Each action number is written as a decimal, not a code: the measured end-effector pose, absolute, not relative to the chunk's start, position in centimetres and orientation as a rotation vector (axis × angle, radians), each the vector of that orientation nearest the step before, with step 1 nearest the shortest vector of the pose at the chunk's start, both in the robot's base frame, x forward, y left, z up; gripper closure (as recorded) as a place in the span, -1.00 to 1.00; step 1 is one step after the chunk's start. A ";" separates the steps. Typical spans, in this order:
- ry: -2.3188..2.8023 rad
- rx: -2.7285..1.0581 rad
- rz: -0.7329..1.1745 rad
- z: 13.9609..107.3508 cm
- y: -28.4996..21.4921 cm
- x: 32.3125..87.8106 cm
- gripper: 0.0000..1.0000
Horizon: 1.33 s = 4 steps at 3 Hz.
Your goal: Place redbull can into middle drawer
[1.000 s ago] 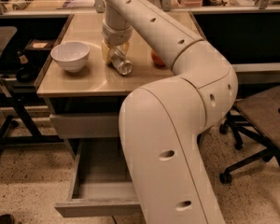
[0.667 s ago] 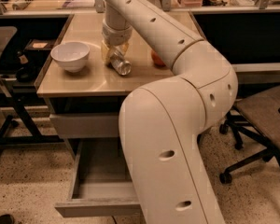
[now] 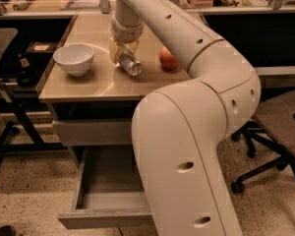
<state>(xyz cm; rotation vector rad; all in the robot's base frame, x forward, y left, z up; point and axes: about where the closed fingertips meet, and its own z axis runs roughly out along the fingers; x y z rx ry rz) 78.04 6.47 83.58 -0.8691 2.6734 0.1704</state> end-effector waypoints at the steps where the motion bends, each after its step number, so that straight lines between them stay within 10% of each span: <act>1: 2.639 -0.882 0.196 85.0 5.4 77.5 1.00; 4: 2.611 -0.823 0.266 86.5 4.3 73.8 1.00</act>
Offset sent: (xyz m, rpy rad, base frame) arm -0.0441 -0.0461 0.0441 0.1126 -0.0621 0.0542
